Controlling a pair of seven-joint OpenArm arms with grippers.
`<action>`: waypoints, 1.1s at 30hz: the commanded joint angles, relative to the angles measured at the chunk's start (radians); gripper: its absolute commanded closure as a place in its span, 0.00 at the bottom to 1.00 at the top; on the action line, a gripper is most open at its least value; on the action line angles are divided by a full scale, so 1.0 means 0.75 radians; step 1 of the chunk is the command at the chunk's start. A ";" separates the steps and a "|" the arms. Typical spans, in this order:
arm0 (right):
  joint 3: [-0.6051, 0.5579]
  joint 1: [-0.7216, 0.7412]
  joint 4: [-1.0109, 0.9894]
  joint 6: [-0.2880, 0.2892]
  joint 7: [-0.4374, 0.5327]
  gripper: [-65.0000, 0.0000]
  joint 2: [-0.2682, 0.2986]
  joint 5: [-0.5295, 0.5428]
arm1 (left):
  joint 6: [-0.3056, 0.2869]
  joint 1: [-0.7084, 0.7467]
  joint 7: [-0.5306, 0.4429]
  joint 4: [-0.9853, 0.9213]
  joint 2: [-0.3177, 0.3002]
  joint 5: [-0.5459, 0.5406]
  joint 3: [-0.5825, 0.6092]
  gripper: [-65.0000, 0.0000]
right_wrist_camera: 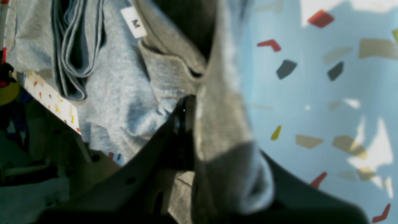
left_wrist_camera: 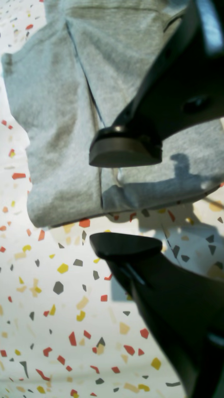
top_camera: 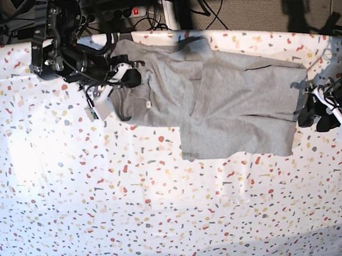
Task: Fold the T-shirt properly
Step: 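Release the shirt with both grippers and reposition the right gripper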
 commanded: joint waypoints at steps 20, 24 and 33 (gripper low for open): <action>0.284 0.009 0.298 0.012 -0.200 1.00 0.276 0.297 | -0.005 -0.023 -0.034 0.024 -0.026 -0.020 -0.010 0.50; 0.259 0.009 0.487 0.013 -0.272 1.00 0.235 0.463 | -0.006 0.005 -0.036 0.024 -0.026 -0.048 -0.010 0.50; 0.015 0.034 0.621 0.013 -0.164 1.00 -0.019 0.404 | -0.006 0.058 -0.050 0.024 -0.026 -0.055 -0.010 0.50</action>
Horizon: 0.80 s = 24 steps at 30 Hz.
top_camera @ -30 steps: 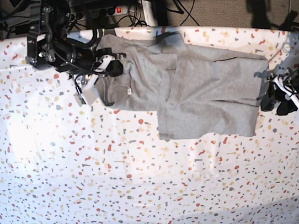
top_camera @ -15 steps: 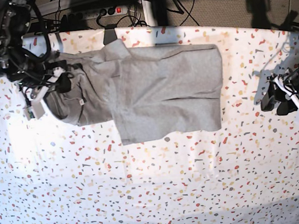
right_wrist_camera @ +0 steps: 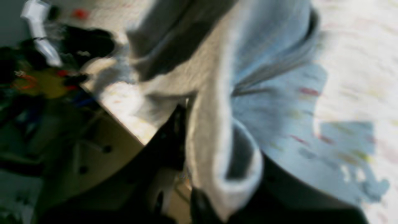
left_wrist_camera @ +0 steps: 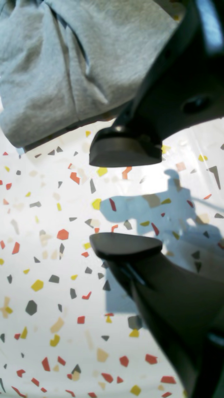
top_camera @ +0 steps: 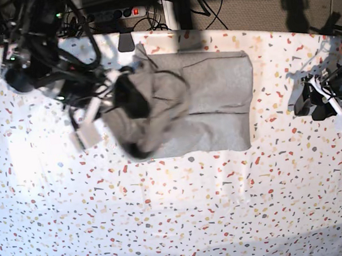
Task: Fold the T-shirt properly
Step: 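Release the shirt with both grippers and reposition the right gripper, then grasp the folded shirt's edges with both grippers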
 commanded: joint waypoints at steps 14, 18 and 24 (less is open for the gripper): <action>-0.578 0.092 -0.201 -0.094 0.432 1.00 -0.142 -0.526 | -0.007 -0.014 -0.036 0.024 -0.026 -0.020 -0.011 0.50; -0.714 0.155 -0.397 -0.110 0.488 1.00 -0.142 -0.535 | -0.010 -0.015 -0.041 0.024 -0.026 -0.021 -0.011 0.50; -0.847 0.307 -0.684 -0.158 0.556 1.00 -0.142 -0.529 | -0.010 -0.015 -0.041 0.024 -0.027 -0.024 -0.011 0.50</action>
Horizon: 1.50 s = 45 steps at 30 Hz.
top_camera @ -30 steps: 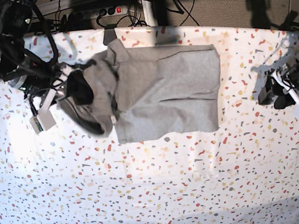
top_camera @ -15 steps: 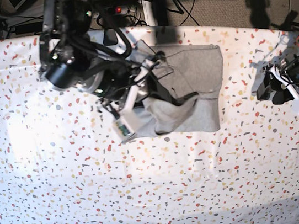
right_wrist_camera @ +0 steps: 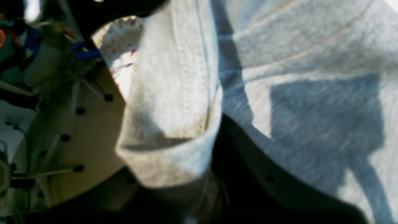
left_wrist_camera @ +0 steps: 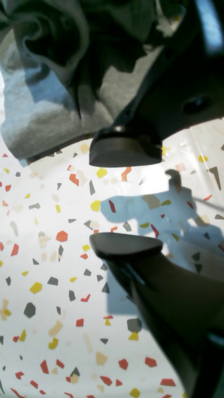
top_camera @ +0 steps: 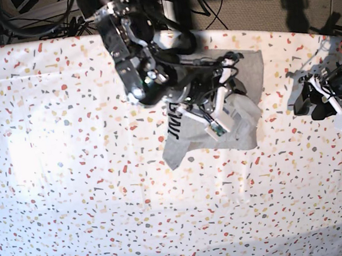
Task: Fold the T-shirt properly
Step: 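Grasp the folded shirt's edges with both grippers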
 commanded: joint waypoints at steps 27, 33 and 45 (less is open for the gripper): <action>0.043 0.355 -0.090 0.113 -0.081 0.45 -0.013 0.329 | -0.006 -0.025 -0.040 0.029 -0.065 -0.121 -0.012 0.50; 0.096 0.356 -0.117 0.104 -0.080 0.45 -0.013 0.178 | -0.061 -0.022 0.098 0.049 -0.066 -0.366 -0.011 0.50; 0.096 0.357 -0.505 0.099 0.107 0.45 -0.013 -0.125 | -0.149 0.117 0.102 0.051 0.003 -0.499 -0.009 0.50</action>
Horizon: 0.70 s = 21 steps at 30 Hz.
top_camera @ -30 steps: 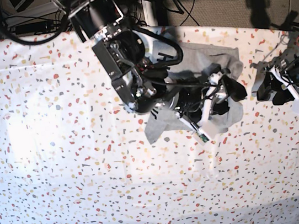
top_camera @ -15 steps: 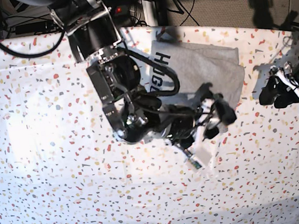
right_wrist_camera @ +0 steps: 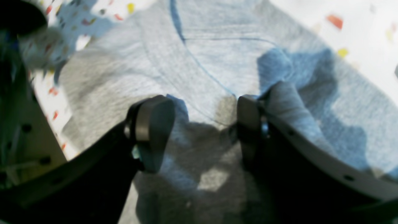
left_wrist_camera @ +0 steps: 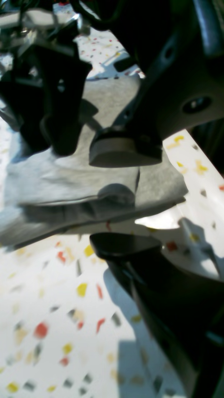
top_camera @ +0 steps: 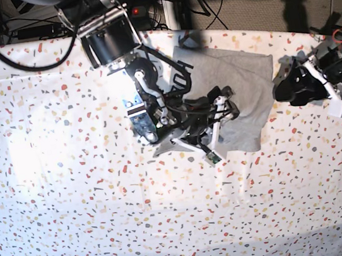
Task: Fold the T-shirt properly
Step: 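Grasp the folded shirt's edges with both grippers, then lift and fold the shirt over with both grippers, printed side up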
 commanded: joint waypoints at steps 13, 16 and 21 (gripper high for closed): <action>-0.001 0.136 -0.005 0.010 -0.144 0.45 -0.013 0.213 | -0.018 0.065 -0.031 0.024 0.135 0.043 -0.009 0.50; -0.001 0.182 0.078 0.011 -0.297 0.45 -0.013 0.240 | -0.018 0.079 -0.044 0.022 0.146 0.150 -0.009 0.50; 0.033 0.196 0.289 0.010 -0.554 0.45 -0.013 0.165 | 0.017 0.098 -0.078 0.022 0.146 0.280 -0.009 0.50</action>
